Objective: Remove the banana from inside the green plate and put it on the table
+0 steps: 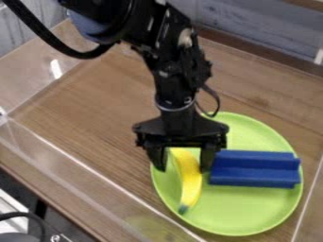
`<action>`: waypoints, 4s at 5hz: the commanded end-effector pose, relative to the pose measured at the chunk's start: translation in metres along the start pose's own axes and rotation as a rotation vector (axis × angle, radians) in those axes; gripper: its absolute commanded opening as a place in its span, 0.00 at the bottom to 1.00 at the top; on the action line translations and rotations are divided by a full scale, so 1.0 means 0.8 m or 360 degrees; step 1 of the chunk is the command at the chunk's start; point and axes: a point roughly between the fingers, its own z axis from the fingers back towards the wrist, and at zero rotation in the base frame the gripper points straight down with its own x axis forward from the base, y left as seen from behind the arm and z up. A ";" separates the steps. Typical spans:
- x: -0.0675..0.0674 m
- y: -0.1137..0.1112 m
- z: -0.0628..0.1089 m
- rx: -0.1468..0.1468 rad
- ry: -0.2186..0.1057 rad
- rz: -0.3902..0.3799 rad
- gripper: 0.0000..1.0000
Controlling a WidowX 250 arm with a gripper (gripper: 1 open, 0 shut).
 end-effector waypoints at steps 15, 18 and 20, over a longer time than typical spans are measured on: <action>-0.003 -0.007 -0.019 -0.0004 -0.0039 -0.0070 0.00; -0.010 -0.002 -0.020 0.0046 -0.0041 -0.0070 0.00; -0.013 0.002 -0.020 0.0078 -0.0044 -0.0076 0.00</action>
